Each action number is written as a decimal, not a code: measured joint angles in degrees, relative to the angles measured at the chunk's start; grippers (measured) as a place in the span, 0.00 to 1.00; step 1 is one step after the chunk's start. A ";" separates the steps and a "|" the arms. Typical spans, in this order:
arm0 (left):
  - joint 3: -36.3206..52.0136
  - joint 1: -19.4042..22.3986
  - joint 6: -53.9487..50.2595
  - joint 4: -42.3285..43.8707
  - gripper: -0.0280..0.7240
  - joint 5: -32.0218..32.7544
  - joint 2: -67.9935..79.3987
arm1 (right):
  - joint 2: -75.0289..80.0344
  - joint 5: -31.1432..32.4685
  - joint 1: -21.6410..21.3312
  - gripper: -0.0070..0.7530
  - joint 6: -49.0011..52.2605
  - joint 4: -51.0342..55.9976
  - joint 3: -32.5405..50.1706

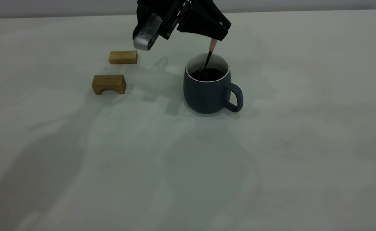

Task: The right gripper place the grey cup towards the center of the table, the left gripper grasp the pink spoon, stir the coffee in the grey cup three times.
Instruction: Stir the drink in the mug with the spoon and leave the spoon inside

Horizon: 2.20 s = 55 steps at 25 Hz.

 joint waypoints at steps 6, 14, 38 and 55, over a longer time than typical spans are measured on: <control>-0.38 0.00 -7.71 -2.47 0.24 0.00 1.63 | 0.00 0.00 0.00 0.32 0.00 0.00 0.00; -3.10 0.28 -12.48 6.24 0.24 0.00 1.68 | 0.00 0.00 0.00 0.32 0.00 0.04 0.00; -7.83 -2.24 -17.67 14.60 0.24 0.00 1.60 | 0.00 0.00 0.00 0.32 0.00 0.11 0.00; -8.55 -3.41 -6.68 9.74 0.37 0.00 2.52 | 0.00 0.00 0.00 0.32 0.00 0.16 0.00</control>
